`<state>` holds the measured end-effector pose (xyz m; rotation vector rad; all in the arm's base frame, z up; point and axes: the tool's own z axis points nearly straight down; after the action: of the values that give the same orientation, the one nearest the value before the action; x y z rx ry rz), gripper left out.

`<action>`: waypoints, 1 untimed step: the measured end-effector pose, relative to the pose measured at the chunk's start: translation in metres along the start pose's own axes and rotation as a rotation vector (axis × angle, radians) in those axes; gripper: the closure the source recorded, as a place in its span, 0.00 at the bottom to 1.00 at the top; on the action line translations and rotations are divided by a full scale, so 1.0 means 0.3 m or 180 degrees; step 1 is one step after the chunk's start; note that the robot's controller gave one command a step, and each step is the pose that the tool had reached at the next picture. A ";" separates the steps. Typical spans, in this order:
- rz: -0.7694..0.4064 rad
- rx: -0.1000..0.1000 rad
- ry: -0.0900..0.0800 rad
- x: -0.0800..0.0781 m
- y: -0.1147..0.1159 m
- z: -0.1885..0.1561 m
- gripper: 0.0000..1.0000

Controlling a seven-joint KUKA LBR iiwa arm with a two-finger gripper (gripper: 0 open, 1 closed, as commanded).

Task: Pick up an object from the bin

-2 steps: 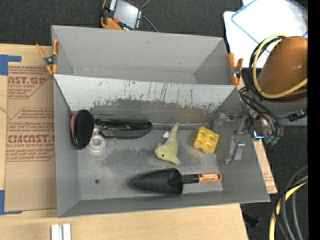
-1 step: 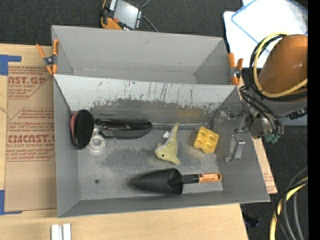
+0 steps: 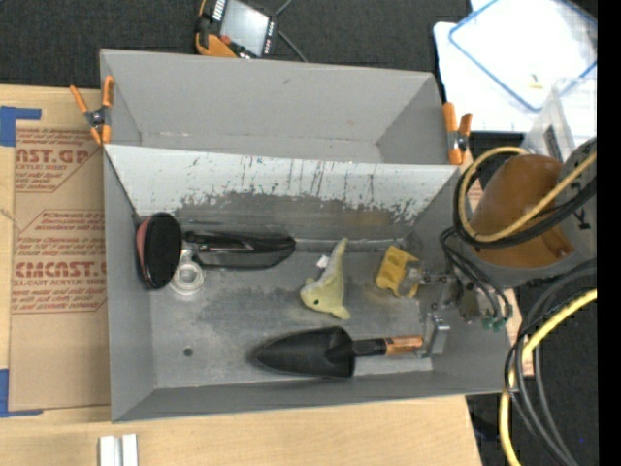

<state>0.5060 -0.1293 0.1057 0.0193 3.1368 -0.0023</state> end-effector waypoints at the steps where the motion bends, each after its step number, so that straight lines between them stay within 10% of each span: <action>1: -0.0188 0.0002 -0.0032 0.026 -0.036 0.121 0.00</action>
Offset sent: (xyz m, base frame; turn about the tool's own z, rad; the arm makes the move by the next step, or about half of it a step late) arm -0.0177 0.0110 -0.0357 0.1195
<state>0.4984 -0.1402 0.0695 -0.0730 3.1258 -0.0038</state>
